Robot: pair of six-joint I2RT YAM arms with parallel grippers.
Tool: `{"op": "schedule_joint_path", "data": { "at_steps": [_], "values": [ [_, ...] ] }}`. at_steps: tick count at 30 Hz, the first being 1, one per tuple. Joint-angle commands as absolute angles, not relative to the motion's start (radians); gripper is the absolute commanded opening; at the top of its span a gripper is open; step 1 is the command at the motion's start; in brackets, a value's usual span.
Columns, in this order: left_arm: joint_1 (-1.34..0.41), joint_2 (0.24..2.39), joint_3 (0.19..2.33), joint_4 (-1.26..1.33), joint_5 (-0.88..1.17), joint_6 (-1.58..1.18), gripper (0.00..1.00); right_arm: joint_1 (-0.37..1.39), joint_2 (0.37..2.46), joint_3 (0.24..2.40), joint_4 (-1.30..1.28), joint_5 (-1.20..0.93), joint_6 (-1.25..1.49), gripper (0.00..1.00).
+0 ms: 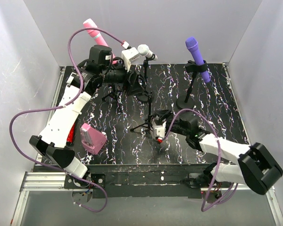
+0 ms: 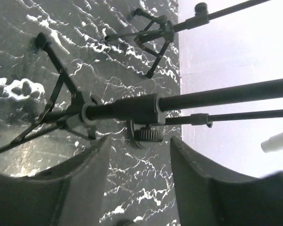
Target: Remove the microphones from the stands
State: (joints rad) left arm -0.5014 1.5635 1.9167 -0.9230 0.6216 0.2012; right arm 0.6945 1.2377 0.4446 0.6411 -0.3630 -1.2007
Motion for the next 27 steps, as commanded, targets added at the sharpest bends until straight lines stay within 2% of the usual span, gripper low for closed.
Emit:
{"op": "schedule_joint_path", "data": {
  "at_steps": [1,2,6,9,14,18,27],
  "values": [
    [-0.505,1.563,1.896,-0.920,0.620,0.181,0.68,0.680,1.092,0.614,0.123,-0.401,-1.108,0.67],
    [-0.505,1.565,1.898,-0.919,0.624,0.175,0.68,0.672,1.071,0.679,-0.061,-0.429,-1.038,0.69],
    [-0.502,1.549,1.850,-0.865,0.649,0.131,0.69,0.620,1.046,0.797,-0.331,-0.475,-0.798,0.70],
    [-0.482,1.548,1.835,-0.833,0.664,0.104,0.69,0.531,1.086,0.876,-0.411,-0.514,-0.588,0.68],
    [-0.469,1.554,1.832,-0.830,0.692,0.094,0.69,0.411,1.268,1.041,-0.535,-0.751,-0.350,0.65],
    [-0.469,1.557,1.838,-0.827,0.704,0.077,0.69,0.383,1.357,1.092,-0.442,-0.868,-0.201,0.66],
    [-0.469,1.548,1.850,-0.839,0.696,0.097,0.69,0.387,1.526,1.244,-0.434,-0.988,-0.155,0.63]
  ]
}}
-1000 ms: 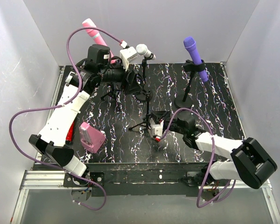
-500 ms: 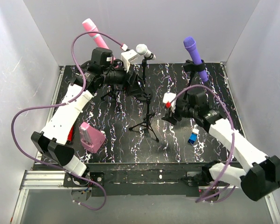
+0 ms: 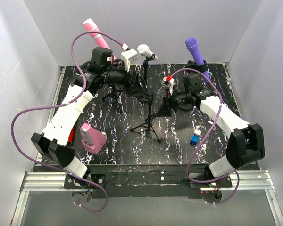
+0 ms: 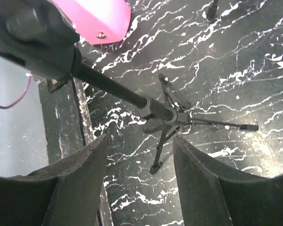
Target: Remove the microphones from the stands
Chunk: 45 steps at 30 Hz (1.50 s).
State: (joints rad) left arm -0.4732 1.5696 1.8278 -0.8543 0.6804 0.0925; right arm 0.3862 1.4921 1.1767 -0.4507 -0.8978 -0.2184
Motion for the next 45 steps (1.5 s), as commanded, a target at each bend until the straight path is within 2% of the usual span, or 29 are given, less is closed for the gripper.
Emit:
{"op": "schedule_joint_path", "data": {
  "at_steps": [1,10,21,24,29,31,36,37,39,40,42,45],
  "values": [
    [-0.469,1.548,1.848,-0.839,0.695,0.098,0.69,0.387,1.537,1.249,-0.431,-0.988,-0.152,0.63],
    [-0.469,1.565,1.870,-0.841,0.706,0.106,0.69,0.400,1.606,1.269,-0.428,-0.982,-0.186,0.59],
    [-0.469,1.574,1.896,-0.861,0.683,0.133,0.69,0.417,1.634,1.259,-0.414,-0.994,-0.204,0.43],
    [-0.469,1.574,1.901,-0.868,0.681,0.137,0.69,0.419,1.628,1.250,-0.413,-1.000,-0.219,0.35],
    [-0.469,1.569,1.894,-0.867,0.675,0.143,0.69,0.429,1.615,1.235,-0.416,-0.997,-0.258,0.13],
    [-0.469,1.569,1.891,-0.865,0.673,0.146,0.69,0.440,1.606,1.224,-0.422,-0.988,-0.276,0.11],
    [-0.469,1.569,1.902,-0.876,0.667,0.153,0.69,0.446,1.588,1.197,-0.411,-0.963,-0.288,0.13],
    [-0.469,1.568,1.905,-0.880,0.666,0.155,0.69,0.445,1.588,1.197,-0.410,-0.957,-0.290,0.18],
    [-0.469,1.566,1.910,-0.885,0.666,0.156,0.69,0.445,1.586,1.198,-0.405,-0.946,-0.295,0.38],
    [-0.469,1.563,1.907,-0.885,0.666,0.156,0.69,0.445,1.588,1.201,-0.400,-0.943,-0.293,0.43],
    [-0.469,1.563,1.901,-0.884,0.666,0.156,0.69,0.446,1.597,1.213,-0.397,-0.948,-0.288,0.48],
    [-0.469,1.563,1.896,-0.881,0.664,0.158,0.69,0.454,1.612,1.229,-0.397,-0.954,-0.285,0.52]
  ]
}}
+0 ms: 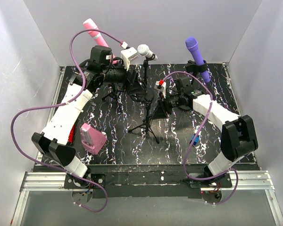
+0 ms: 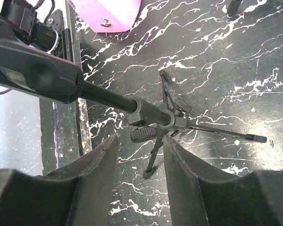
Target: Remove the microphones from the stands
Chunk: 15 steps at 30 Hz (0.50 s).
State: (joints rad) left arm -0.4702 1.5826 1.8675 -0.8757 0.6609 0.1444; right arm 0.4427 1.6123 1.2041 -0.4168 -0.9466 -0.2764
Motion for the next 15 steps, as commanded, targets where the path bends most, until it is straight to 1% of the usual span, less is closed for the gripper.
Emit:
{"op": "schedule_joint_path", "data": {
  "at_steps": [1,5,10,11,15],
  "values": [
    [-0.471,1.562,1.896,-0.881,0.664,0.158,0.69,0.459,1.615,1.233,-0.399,-0.954,-0.287,0.52],
    [-0.469,1.562,1.898,-0.885,0.658,0.163,0.69,0.466,1.629,1.236,-0.396,-0.954,-0.291,0.50],
    [-0.471,1.563,1.896,-0.890,0.657,0.164,0.69,0.477,1.640,1.238,-0.387,-0.959,-0.299,0.38],
    [-0.469,1.565,1.896,-0.890,0.657,0.164,0.69,0.479,1.640,1.235,-0.376,-0.957,-0.299,0.35],
    [-0.469,1.568,1.904,-0.896,0.655,0.169,0.69,0.480,1.602,1.192,-0.296,-0.919,-0.287,0.11]
  ]
}}
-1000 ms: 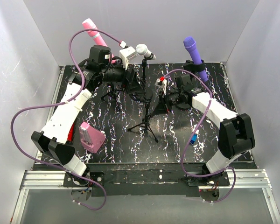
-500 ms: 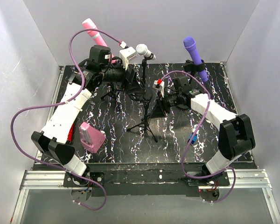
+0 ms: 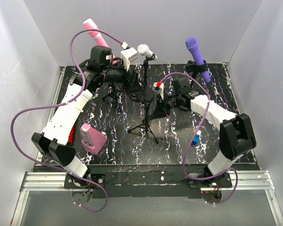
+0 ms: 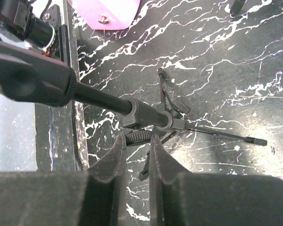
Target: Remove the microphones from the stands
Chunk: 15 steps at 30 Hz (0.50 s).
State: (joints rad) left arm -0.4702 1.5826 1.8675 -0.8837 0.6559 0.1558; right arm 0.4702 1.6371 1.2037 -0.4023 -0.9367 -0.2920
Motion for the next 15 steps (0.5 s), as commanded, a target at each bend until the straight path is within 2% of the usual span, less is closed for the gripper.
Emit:
{"op": "schedule_joint_path", "data": {
  "at_steps": [1,3,10,15],
  "values": [
    [-0.468,1.568,1.904,-0.899,0.655,0.169,0.69,0.483,1.585,1.166,-0.260,-0.888,-0.284,0.08],
    [-0.469,1.571,1.907,-0.903,0.653,0.173,0.69,0.492,1.545,1.117,-0.188,-0.824,-0.308,0.02],
    [-0.469,1.585,1.934,-0.925,0.650,0.178,0.69,0.610,1.364,0.833,0.127,-0.530,-0.683,0.01],
    [-0.469,1.595,1.956,-0.934,0.647,0.181,0.69,0.702,1.304,0.554,0.594,-0.342,-1.027,0.01]
  ]
}}
